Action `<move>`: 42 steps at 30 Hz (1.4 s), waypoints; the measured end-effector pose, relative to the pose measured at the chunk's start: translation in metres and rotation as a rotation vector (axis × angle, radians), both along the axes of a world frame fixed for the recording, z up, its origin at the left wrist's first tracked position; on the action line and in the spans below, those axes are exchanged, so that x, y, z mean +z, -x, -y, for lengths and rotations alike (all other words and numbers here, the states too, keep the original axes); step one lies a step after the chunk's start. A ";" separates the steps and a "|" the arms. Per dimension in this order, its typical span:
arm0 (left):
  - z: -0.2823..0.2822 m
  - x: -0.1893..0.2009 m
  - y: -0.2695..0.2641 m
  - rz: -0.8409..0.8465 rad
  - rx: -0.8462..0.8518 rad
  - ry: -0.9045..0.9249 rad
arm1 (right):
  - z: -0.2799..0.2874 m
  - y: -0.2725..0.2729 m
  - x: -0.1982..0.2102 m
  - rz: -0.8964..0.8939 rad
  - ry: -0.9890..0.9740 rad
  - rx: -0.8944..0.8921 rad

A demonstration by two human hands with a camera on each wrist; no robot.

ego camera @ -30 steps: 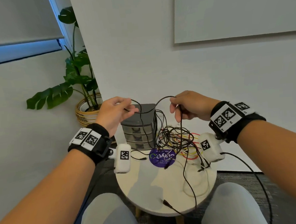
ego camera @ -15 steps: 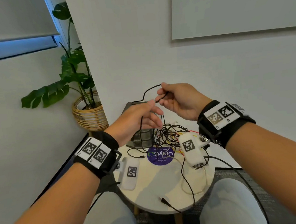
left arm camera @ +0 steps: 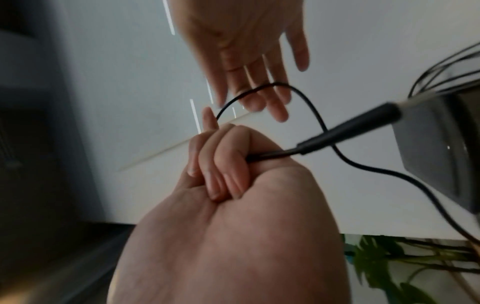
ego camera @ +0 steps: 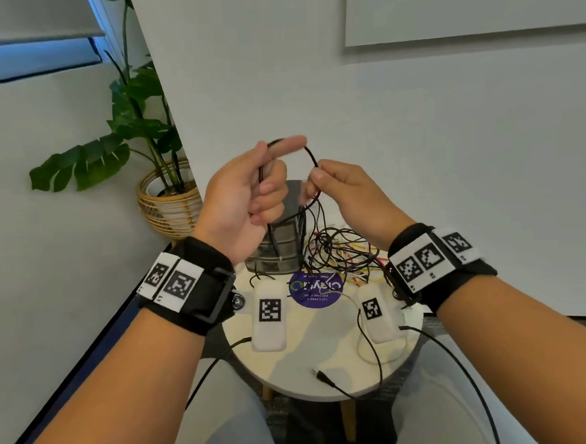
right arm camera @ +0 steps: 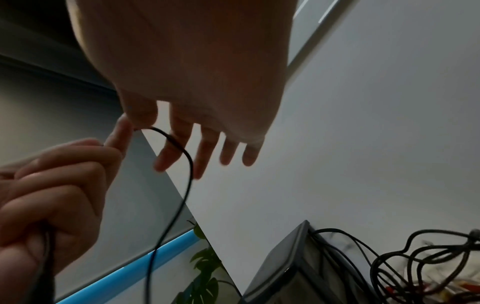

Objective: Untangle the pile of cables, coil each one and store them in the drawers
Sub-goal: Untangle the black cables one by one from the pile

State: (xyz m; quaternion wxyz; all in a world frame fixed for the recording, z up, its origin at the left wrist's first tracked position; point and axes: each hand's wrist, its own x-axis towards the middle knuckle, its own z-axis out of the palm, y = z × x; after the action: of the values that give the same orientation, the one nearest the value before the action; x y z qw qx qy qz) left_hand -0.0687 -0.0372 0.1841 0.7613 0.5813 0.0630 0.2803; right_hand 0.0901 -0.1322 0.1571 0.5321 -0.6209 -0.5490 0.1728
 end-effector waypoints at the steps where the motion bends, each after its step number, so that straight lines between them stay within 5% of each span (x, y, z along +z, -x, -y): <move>1: 0.001 0.000 0.000 0.026 0.038 0.000 | 0.000 0.001 -0.003 -0.026 0.022 0.022; 7: 0.010 -0.008 -0.004 0.131 0.255 -0.011 | 0.003 0.018 -0.005 -0.102 0.205 0.165; 10: 0.003 -0.015 -0.007 0.182 0.327 0.059 | 0.001 0.026 -0.001 -0.474 0.198 0.313; 13: -0.008 -0.021 -0.010 0.192 0.436 0.069 | 0.000 0.024 -0.003 -0.787 0.106 0.265; 15: -0.016 -0.024 -0.010 0.180 0.491 0.055 | 0.000 0.020 -0.007 -0.574 0.163 0.216; 19: -0.027 -0.027 -0.011 0.104 0.534 0.044 | 0.009 0.028 -0.001 0.272 0.278 0.292; 21: -0.026 -0.032 -0.011 -0.043 0.490 -0.076 | 0.010 0.030 0.009 0.423 0.274 0.311; 25: -0.022 -0.049 -0.008 -0.313 0.291 -0.346 | 0.009 0.018 0.037 0.394 0.202 0.326; 31: -0.006 -0.041 0.007 -0.159 0.027 -0.163 | 0.002 -0.012 0.054 0.514 0.086 0.123; 36: -0.002 -0.031 0.012 -0.132 -0.021 -0.115 | -0.005 -0.029 0.026 0.442 0.040 0.029; 42: -0.001 -0.032 0.009 -0.057 0.084 0.009 | 0.000 -0.005 -0.023 0.460 0.253 0.184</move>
State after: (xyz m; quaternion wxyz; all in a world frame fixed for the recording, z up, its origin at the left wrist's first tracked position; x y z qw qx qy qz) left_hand -0.0778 -0.0365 0.1520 0.7492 0.5826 0.1101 0.2952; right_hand 0.0954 -0.1322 0.1343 0.2939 -0.6527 -0.6837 0.1419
